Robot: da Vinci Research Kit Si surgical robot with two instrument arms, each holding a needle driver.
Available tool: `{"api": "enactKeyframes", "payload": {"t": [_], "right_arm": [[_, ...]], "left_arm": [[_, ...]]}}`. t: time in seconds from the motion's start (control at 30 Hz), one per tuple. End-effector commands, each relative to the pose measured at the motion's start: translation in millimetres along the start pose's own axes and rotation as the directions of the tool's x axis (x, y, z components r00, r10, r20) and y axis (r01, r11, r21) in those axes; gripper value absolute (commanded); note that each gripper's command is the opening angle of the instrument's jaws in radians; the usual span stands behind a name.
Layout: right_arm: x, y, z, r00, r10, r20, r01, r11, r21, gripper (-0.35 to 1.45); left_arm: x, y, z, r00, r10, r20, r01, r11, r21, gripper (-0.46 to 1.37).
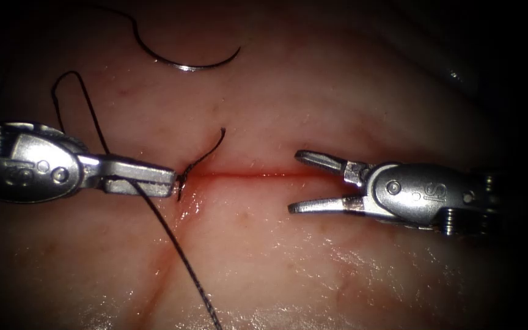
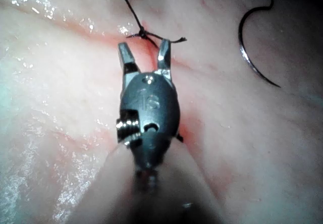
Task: Wound Closure
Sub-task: Use the left hand to loop the suture one time around the right hand
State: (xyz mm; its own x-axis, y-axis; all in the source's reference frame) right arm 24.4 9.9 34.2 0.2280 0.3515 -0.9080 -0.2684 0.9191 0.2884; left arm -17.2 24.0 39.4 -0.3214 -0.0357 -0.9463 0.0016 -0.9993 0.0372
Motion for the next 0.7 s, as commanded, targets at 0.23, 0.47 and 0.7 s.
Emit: {"api": "enactKeyframes", "payload": {"t": [0.23,0.47,0.7], "right_arm": [[0.7,0.2,2.6,1.000,0.011,-0.010,-0.011,1.000,0.006,0.09],[1.9,1.3,7.4,1.000,0.027,-0.013,-0.027,1.000,-0.010,-0.35],[1.4,1.1,12.9,1.000,0.021,-0.018,-0.021,1.000,0.006,-0.35]], "left_arm": [[3.4,-1.3,-3.7,0.999,0.010,-0.036,-0.012,0.999,-0.042,-0.35],[7.1,-2.6,-6.8,0.997,0.035,-0.075,-0.040,0.996,-0.076,-0.35],[11.1,-3.4,-9.0,0.984,0.079,-0.160,-0.101,0.986,-0.135,-0.35]]}}
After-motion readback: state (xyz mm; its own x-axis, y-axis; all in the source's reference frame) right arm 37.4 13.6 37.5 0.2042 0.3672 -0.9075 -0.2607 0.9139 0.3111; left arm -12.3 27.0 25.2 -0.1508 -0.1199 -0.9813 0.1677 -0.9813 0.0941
